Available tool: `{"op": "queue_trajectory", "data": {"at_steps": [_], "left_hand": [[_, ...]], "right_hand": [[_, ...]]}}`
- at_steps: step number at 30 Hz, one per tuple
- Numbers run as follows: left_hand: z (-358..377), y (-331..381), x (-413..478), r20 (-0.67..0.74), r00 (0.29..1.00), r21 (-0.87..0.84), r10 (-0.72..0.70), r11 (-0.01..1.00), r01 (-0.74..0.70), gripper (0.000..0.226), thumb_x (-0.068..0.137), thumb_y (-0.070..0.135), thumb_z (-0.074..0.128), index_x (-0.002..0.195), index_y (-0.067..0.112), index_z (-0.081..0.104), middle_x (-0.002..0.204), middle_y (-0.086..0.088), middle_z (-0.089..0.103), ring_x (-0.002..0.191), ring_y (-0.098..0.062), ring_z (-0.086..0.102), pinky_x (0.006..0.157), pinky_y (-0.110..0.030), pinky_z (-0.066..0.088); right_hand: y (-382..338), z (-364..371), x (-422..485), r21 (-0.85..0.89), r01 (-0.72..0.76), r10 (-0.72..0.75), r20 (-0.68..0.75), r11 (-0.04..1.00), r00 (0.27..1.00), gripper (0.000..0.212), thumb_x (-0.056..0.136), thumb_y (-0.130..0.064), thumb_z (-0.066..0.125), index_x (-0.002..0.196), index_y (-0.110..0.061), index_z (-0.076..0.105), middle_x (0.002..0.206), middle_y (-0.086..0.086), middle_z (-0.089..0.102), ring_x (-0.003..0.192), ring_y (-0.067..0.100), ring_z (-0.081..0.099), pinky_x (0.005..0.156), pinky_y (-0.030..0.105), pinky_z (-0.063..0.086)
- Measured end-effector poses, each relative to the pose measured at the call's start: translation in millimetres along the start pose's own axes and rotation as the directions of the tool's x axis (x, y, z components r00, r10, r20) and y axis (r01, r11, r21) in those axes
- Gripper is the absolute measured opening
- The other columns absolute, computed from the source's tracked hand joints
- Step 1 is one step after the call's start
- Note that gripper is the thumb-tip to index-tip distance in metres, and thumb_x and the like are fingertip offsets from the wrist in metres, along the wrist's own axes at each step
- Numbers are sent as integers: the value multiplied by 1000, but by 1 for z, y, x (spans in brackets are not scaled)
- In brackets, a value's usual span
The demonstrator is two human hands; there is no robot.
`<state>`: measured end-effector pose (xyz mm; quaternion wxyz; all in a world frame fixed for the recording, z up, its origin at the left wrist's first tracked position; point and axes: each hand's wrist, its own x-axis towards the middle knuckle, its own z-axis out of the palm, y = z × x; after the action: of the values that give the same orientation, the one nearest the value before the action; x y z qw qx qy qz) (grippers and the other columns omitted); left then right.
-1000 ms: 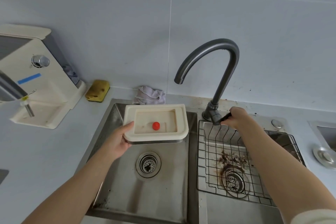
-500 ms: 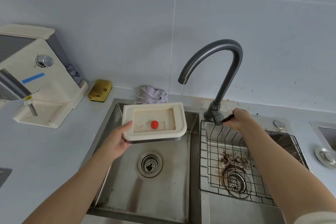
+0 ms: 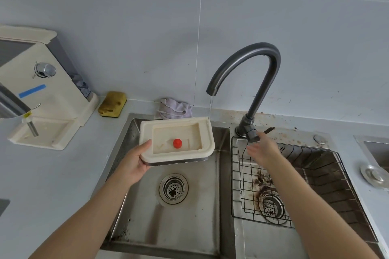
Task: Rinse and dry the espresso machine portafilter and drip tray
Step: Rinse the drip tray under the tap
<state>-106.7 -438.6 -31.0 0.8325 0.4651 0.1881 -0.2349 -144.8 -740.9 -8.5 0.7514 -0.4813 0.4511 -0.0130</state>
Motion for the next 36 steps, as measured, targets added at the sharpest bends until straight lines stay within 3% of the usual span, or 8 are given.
{"op": "queue_trajectory", "data": {"at_steps": [4,6,10,14,17,22,26,36], "left_hand": [[-2,-1,1,47,999,29,11,1000,-13,17,95,10,42,93,12,59,69,-1,74,62,-12,71,51,-23,57],[-3,-2,1,47,999,32,10,999,-11,19,95,10,40,93,12,59,69,-1,74,62,-12,71,51,-23,57],[-9,-3,2,74,997,61,-16,998,12,17,94,12,42,98,12,59,73,-1,75,66,-12,72,53,-23,58],[-15,-2,4,77,997,107,-10,994,2,18,94,13,43,104,12,58,79,-2,75,72,-14,71,57,-24,58],[-14,-2,7,76,997,117,9,993,-18,19,94,14,43,109,14,55,96,-7,69,89,-19,65,59,-25,59],[-7,-4,11,66,998,162,14,987,-24,14,96,17,43,104,19,54,105,-8,63,94,-21,61,62,-30,59],[-3,-5,14,79,997,207,-16,978,0,15,95,18,44,106,17,55,110,-10,63,97,-23,61,80,-41,52],[16,-3,19,155,986,208,-68,977,34,21,97,22,40,105,15,59,105,-9,66,95,-24,63,68,-38,59]], "right_hand": [[32,17,-24,-289,35,45,265,957,963,52,100,-24,36,147,-11,20,148,18,33,131,33,42,107,41,36],[39,25,-30,-295,68,41,347,953,937,57,99,-23,40,149,-17,14,147,17,36,119,30,51,103,40,39],[51,37,-35,-301,124,19,431,946,902,62,96,-20,47,149,-17,14,112,2,60,92,22,61,102,44,44],[54,41,-35,-388,172,19,442,905,897,58,94,-14,50,147,-13,24,99,0,62,79,17,63,90,40,53],[56,37,-32,-394,195,3,449,898,893,53,94,-12,50,144,-12,32,96,0,63,77,16,64,82,34,55],[56,28,-35,-353,205,-24,454,913,891,45,95,-9,48,139,-12,41,108,8,62,94,25,63,88,38,54],[53,19,-35,-355,226,-53,438,907,898,43,95,-9,48,137,-12,43,101,5,65,97,26,64,90,41,53],[42,5,-36,-327,237,-90,406,915,909,39,96,-8,44,135,-13,45,88,2,64,73,14,63,69,26,53]]}}
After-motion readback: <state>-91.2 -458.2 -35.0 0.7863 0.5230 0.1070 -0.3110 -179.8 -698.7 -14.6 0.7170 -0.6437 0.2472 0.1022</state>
